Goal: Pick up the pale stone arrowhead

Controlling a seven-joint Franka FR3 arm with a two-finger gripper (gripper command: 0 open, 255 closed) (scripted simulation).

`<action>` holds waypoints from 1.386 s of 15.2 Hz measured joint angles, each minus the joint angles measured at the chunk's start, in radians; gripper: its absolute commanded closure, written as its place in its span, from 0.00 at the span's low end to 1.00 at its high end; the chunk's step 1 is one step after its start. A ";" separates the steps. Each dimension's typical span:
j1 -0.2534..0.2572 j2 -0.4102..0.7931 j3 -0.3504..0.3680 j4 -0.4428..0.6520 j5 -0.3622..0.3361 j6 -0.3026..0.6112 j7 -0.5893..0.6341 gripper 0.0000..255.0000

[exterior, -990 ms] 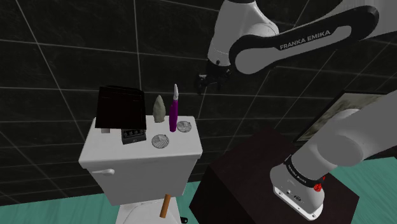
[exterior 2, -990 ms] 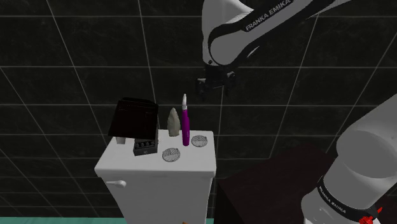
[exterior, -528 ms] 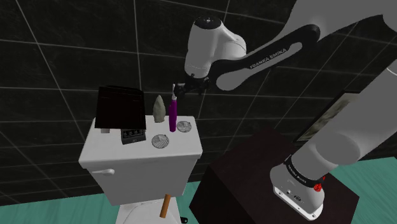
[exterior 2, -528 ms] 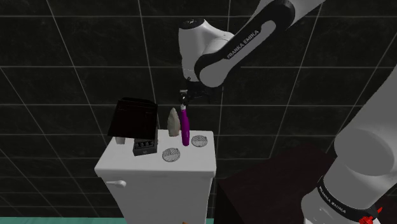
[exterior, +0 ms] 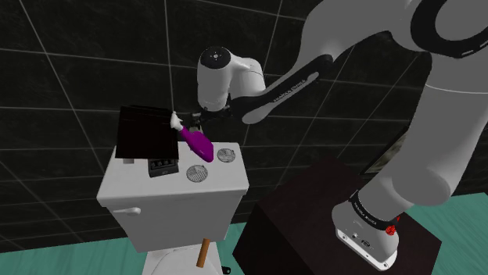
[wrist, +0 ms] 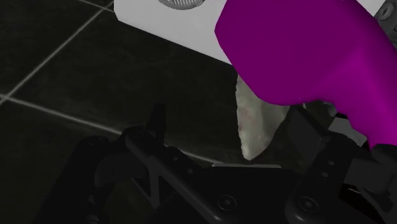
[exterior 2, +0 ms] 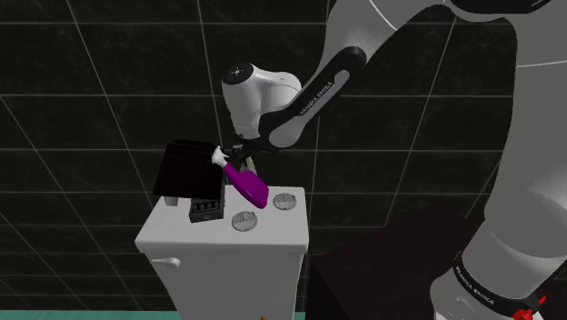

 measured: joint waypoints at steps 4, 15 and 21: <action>0.085 0.161 -0.054 0.179 -0.114 -0.043 0.080 0.00; 0.142 0.298 -0.113 0.271 -0.214 -0.015 0.169 1.00; 0.142 0.296 -0.115 0.268 -0.219 -0.011 0.174 1.00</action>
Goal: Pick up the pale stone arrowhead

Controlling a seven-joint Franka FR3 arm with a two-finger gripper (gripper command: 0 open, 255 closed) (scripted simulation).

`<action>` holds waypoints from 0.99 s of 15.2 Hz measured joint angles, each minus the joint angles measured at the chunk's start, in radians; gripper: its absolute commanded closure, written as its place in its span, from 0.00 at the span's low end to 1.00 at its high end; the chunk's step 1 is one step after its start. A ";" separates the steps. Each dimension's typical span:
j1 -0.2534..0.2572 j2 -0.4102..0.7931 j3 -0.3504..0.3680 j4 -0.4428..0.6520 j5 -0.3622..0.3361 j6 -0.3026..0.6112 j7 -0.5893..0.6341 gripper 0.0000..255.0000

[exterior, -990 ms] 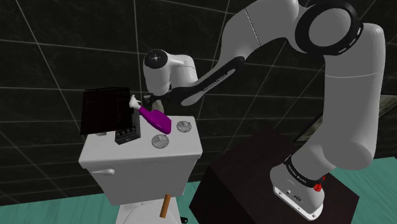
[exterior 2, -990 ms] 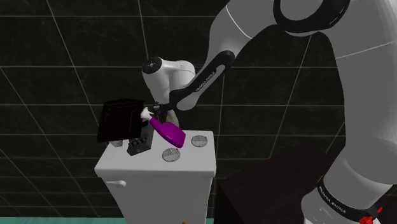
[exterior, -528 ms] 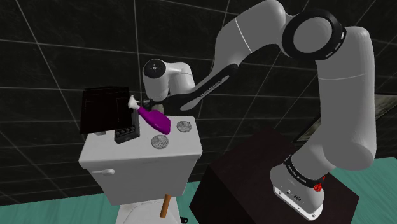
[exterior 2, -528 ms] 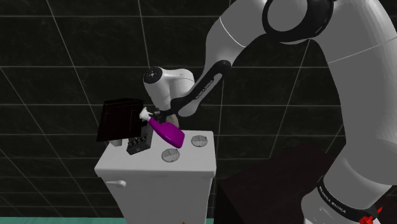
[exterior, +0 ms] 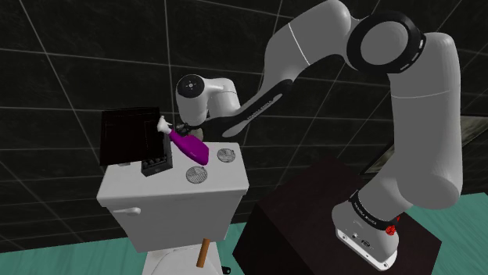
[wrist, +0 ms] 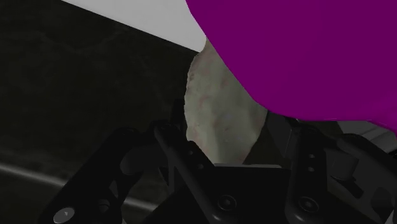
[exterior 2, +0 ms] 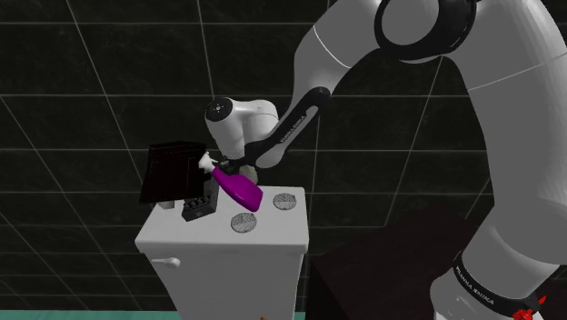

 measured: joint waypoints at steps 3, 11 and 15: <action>0.000 0.002 0.000 0.003 0.001 -0.002 -0.003 1.00; -0.022 -0.061 0.032 -0.016 0.058 -0.042 -0.062 1.00; -0.033 -0.098 0.050 -0.024 0.089 -0.063 -0.091 1.00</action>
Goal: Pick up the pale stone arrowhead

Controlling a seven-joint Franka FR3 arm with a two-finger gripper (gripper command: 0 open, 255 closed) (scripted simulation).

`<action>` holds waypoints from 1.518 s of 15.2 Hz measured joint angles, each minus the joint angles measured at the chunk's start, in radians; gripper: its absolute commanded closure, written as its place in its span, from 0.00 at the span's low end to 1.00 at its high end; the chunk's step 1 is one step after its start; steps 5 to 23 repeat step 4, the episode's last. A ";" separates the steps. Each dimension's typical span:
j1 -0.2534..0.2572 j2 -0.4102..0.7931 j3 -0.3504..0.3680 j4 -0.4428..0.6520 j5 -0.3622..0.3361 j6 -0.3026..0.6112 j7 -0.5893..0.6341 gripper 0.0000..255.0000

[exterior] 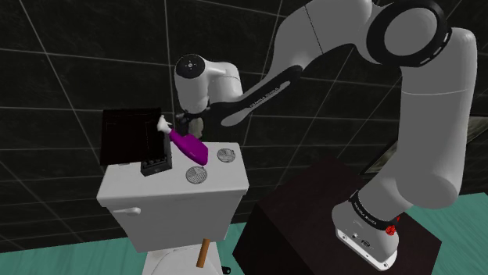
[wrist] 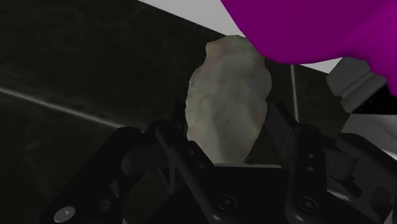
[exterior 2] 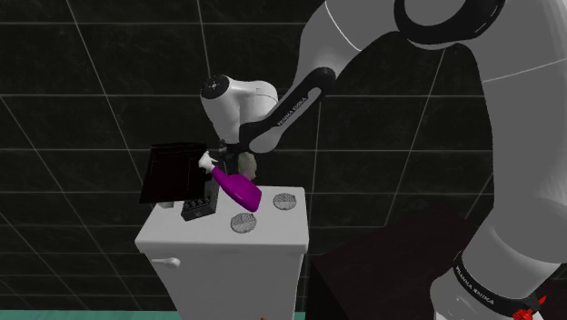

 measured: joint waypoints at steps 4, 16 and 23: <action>-0.011 -0.032 0.014 -0.003 0.028 -0.019 -0.030 1.00; -0.011 -0.032 0.014 -0.003 0.028 -0.019 -0.030 1.00; -0.011 -0.032 0.014 -0.003 0.028 -0.019 -0.030 1.00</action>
